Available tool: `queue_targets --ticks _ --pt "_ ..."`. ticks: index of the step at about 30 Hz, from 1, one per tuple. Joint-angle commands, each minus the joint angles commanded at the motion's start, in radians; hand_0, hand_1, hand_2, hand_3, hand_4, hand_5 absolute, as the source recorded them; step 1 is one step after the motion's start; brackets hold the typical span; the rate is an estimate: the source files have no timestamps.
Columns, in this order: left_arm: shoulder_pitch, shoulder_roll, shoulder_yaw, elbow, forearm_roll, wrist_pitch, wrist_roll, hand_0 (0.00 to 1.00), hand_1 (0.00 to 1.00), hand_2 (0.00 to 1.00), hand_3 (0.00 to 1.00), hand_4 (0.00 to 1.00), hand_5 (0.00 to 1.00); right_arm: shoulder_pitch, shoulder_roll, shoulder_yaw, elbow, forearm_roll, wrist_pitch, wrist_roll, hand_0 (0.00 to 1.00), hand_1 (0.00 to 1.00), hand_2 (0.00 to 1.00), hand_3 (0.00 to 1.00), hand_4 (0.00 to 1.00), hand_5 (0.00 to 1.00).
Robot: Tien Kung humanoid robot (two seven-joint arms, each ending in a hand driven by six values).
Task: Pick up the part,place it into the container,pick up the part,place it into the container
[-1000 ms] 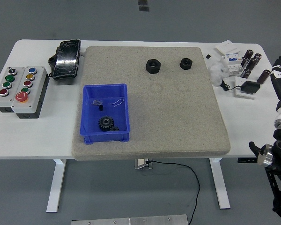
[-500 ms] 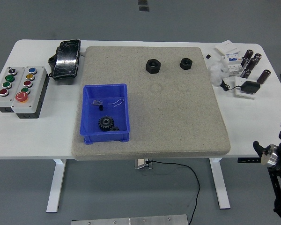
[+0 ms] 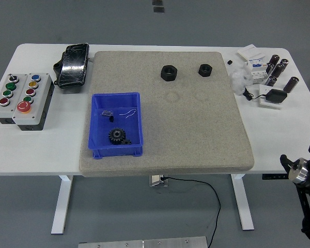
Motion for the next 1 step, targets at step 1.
queue_targets --ticks 1 --pt "0.000 -0.001 0.000 0.000 -0.001 0.000 0.000 0.662 0.629 0.572 0.613 0.690 0.357 0.003 0.001 -0.004 -0.005 0.024 0.013 0.019 0.647 0.681 0.697 0.678 0.620 0.252"
